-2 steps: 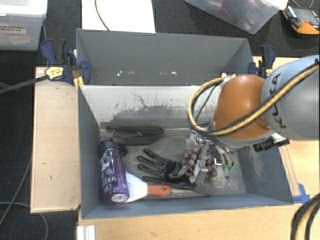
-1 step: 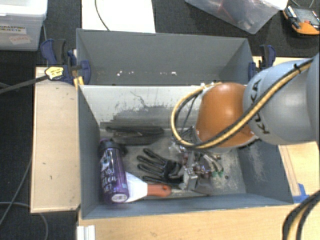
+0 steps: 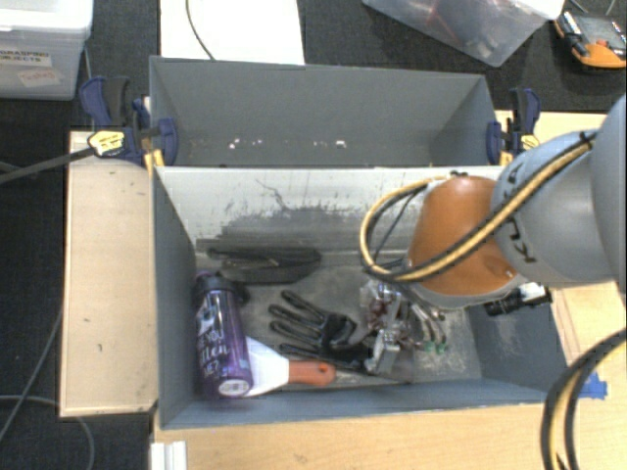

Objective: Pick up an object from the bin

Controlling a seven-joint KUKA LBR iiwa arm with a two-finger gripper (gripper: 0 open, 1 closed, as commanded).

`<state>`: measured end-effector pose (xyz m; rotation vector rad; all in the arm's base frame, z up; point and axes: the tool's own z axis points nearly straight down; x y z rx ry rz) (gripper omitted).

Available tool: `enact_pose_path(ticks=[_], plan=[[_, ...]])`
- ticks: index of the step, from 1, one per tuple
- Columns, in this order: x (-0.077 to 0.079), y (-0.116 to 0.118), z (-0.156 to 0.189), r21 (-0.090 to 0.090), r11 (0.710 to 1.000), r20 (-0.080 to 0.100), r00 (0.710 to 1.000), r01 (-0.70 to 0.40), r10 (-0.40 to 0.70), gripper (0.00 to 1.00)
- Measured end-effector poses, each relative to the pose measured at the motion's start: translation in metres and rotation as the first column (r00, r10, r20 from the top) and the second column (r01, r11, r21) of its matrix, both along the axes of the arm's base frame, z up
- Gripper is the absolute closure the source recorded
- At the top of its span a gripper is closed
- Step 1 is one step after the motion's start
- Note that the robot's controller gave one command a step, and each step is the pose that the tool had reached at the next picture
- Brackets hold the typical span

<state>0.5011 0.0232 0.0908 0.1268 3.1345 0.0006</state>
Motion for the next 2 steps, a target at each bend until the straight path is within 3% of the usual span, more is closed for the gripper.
enact_pose_path(ticks=[1, 2], plan=[[-0.002, 0.010, 0.005, 0.000, 0.999, 0.002, 0.999, -0.048, 0.048, 0.00], [-0.016, -0.016, 0.030, 0.001, 1.000, 0.000, 1.000, -0.013, 0.013, 0.00]])
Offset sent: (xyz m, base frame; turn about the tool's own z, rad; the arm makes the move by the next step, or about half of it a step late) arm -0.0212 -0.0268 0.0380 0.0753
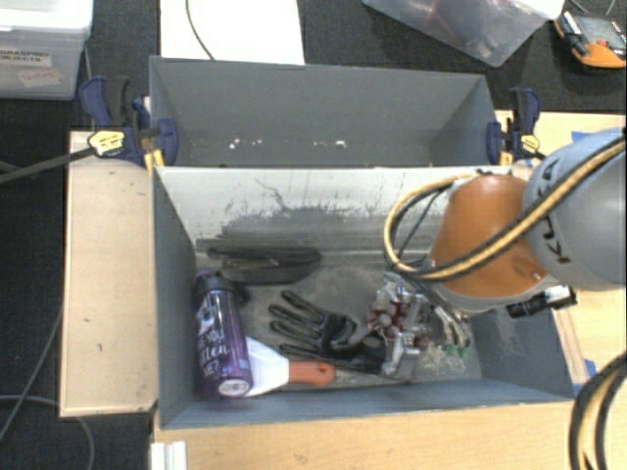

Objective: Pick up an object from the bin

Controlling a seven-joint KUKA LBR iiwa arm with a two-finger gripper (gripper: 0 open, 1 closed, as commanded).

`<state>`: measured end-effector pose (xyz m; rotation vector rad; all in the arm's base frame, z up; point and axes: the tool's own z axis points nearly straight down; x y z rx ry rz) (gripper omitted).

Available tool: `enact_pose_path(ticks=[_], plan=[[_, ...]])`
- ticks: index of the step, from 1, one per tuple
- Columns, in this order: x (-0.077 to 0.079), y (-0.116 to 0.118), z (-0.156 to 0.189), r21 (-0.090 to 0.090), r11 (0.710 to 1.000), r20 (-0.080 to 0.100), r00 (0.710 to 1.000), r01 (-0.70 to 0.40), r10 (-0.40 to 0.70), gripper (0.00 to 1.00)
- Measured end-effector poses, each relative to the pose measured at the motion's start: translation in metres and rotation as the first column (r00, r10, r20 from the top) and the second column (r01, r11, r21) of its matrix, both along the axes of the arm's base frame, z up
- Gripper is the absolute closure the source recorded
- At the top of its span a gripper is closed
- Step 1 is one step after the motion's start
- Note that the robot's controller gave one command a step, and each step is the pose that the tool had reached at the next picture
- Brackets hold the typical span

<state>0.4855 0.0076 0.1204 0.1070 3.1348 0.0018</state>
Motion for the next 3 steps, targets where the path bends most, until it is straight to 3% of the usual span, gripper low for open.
enact_pose_path(ticks=[1, 2, 3], plan=[[0.007, 0.028, -0.027, 0.002, 0.992, 0.000, 0.992, -0.127, 0.127, 0.00], [-0.008, -0.008, 0.003, -0.001, 0.996, 0.006, 0.995, 0.095, -0.095, 0.00], [0.007, 0.041, -0.041, 0.003, 0.994, 0.000, 0.994, -0.112, 0.112, 1.00]])
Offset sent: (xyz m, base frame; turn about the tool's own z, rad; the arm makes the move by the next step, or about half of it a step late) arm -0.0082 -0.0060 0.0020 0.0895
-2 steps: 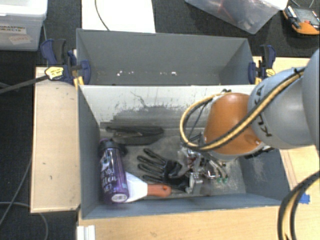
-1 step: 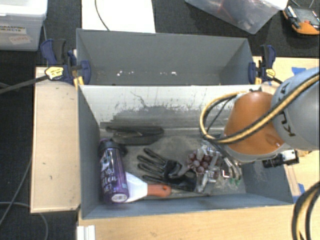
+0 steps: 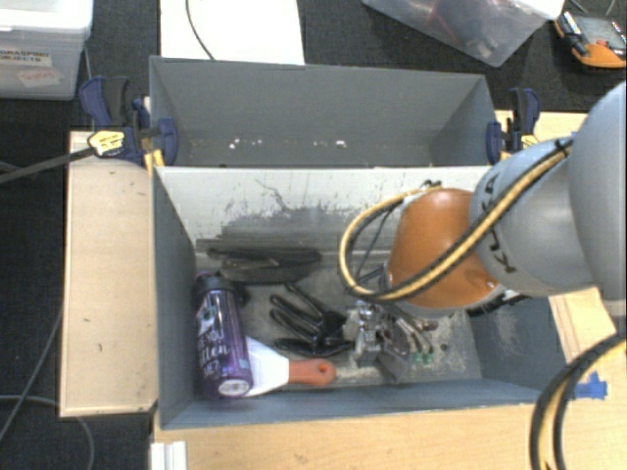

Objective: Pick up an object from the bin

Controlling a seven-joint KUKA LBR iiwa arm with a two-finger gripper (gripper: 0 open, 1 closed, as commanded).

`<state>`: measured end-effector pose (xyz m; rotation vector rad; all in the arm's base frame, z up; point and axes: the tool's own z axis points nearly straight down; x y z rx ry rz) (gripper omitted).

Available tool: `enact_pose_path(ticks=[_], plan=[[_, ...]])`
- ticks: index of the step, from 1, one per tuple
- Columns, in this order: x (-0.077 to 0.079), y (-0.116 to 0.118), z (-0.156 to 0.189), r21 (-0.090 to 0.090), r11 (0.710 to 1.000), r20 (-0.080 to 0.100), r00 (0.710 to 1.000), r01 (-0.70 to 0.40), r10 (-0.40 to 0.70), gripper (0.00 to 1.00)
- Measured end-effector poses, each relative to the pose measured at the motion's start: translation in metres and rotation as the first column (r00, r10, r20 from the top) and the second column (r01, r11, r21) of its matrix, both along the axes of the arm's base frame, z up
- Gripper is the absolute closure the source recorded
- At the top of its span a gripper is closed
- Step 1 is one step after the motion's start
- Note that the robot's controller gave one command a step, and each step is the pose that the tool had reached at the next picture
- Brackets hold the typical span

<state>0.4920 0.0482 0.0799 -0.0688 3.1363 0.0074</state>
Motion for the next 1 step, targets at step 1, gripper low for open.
enact_pose_path(ticks=[1], plan=[[0.0000, 0.0000, 0.0000, 0.000, 1.000, 0.000, 1.000, 0.001, -0.001, 1.00]])
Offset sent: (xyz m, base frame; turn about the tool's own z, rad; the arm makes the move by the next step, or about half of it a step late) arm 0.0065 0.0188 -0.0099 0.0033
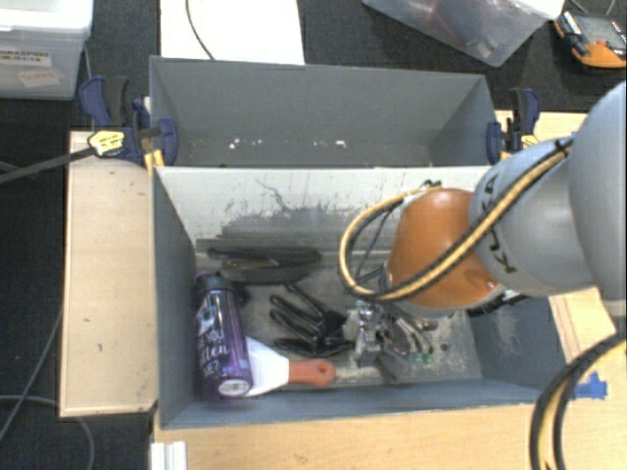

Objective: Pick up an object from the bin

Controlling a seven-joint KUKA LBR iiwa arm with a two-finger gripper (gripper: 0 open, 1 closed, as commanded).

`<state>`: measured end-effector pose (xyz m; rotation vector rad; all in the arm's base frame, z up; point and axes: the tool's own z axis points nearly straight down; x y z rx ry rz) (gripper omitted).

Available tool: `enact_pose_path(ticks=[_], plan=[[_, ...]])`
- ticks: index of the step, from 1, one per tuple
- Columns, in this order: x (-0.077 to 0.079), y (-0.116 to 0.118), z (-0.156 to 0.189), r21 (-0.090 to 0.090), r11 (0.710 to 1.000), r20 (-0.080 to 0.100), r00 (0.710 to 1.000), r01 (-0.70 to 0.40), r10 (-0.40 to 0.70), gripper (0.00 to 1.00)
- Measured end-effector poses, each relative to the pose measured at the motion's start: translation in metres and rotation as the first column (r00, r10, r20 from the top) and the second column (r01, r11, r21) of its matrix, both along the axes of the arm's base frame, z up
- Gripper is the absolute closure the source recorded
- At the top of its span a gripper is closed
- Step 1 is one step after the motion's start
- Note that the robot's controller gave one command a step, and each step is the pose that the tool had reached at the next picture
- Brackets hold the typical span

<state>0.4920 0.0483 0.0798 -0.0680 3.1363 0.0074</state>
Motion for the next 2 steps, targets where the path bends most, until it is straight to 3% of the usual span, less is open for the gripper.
enact_pose_path(ticks=[1, 2], plan=[[0.003, 0.007, -0.004, -0.001, 1.000, 0.003, 1.000, 0.002, -0.002, 1.00], [0.000, 0.021, 0.011, -0.003, 1.000, -0.009, 1.000, -0.023, 0.023, 1.00]])
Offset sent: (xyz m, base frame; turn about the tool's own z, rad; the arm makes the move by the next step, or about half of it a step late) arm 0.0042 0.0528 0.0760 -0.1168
